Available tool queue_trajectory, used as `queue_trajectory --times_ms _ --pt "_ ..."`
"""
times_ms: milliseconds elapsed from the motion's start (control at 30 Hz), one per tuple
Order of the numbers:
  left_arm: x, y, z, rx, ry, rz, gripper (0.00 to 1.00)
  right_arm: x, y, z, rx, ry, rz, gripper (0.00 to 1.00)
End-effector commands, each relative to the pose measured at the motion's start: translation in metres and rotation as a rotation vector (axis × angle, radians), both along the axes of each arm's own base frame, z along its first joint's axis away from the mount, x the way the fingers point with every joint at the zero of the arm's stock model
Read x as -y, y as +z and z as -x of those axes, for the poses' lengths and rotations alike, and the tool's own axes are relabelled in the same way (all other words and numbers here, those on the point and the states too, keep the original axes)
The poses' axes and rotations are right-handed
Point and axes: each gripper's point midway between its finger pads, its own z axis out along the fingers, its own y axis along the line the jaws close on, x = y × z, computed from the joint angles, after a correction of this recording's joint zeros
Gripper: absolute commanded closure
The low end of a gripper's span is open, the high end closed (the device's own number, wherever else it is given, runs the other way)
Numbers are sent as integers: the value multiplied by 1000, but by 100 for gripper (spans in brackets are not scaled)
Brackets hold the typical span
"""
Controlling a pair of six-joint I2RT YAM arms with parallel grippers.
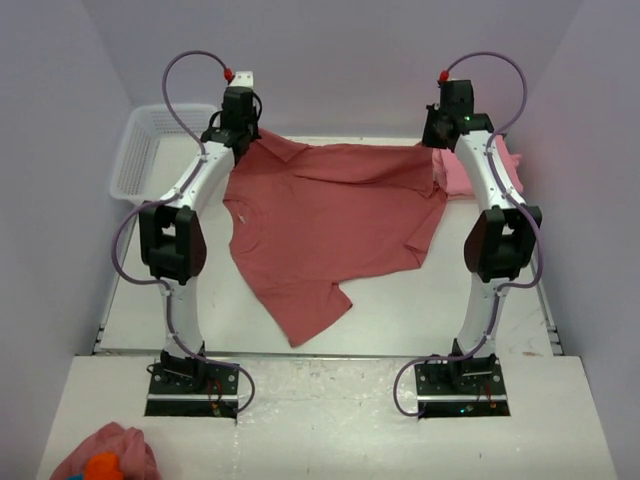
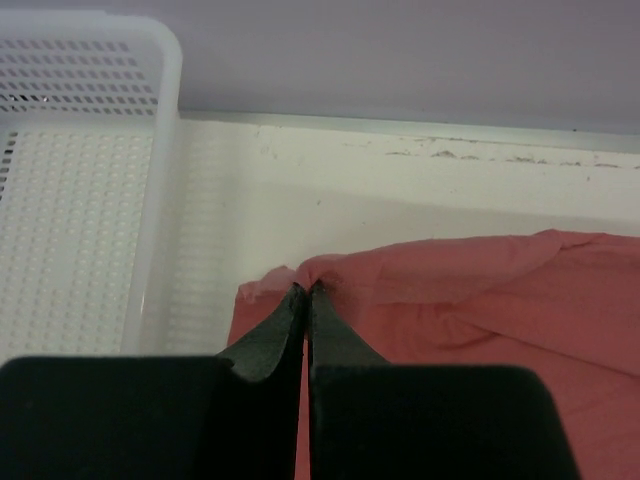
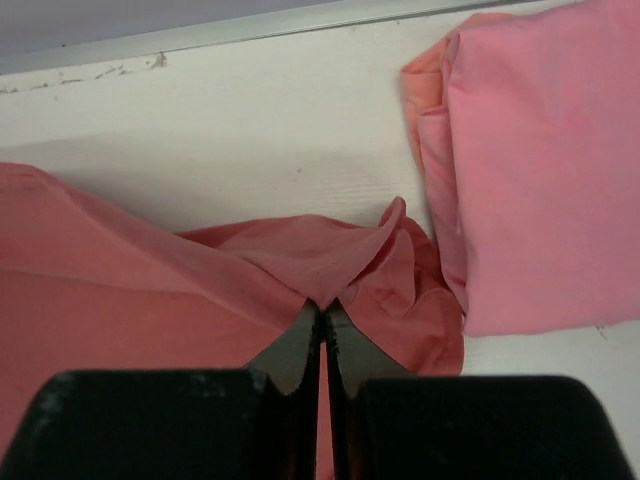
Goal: Fold and stack the t-shirts
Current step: Flatten out the tshirt
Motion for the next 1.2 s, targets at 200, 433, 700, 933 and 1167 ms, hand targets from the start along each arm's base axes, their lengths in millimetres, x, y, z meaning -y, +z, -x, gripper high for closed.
queue_trajectory --times_ms 200,433,700,933,1167 --pt "15 136 28 270 -87 156 100 -24 66 6 141 66 20 100" --pt "18 311 157 527 -238 235 100 -72 219 112 383 181 -6 100" --pt "-28 462 348 874 -296 269 100 -86 331 278 625 299 -99 100" --pt "-41 500 430 1049 -349 326 100 -51 360 353 709 296 -181 100" --pt "-25 418 295 705 -212 269 100 -58 285 295 526 186 37 100"
